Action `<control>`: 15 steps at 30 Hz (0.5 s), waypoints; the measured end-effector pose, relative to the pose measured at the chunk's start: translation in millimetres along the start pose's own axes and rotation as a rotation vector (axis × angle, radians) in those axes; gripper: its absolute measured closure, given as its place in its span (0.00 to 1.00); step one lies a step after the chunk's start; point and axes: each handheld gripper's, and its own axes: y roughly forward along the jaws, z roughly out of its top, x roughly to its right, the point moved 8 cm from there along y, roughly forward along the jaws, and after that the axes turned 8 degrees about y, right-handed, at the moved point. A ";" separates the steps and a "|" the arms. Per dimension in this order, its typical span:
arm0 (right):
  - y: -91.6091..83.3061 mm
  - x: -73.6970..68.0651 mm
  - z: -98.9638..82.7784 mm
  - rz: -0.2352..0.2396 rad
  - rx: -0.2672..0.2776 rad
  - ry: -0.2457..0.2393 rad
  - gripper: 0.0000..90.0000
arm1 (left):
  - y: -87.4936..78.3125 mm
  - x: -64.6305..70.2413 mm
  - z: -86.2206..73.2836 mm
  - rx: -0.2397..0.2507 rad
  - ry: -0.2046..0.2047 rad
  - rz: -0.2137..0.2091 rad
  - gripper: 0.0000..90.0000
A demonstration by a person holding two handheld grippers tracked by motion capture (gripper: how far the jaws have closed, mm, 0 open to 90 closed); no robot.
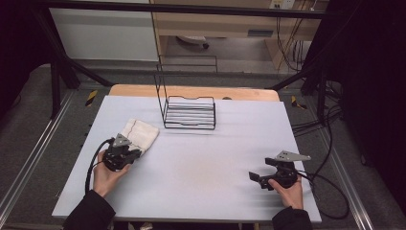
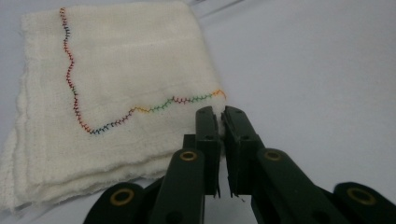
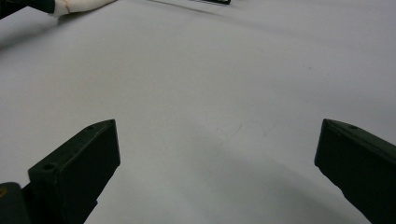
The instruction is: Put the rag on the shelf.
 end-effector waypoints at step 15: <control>-0.4 -0.5 0.1 0.002 0.004 0.002 0.01 | -10.7 32.7 -2.1 -0.004 -0.004 -0.054 0.94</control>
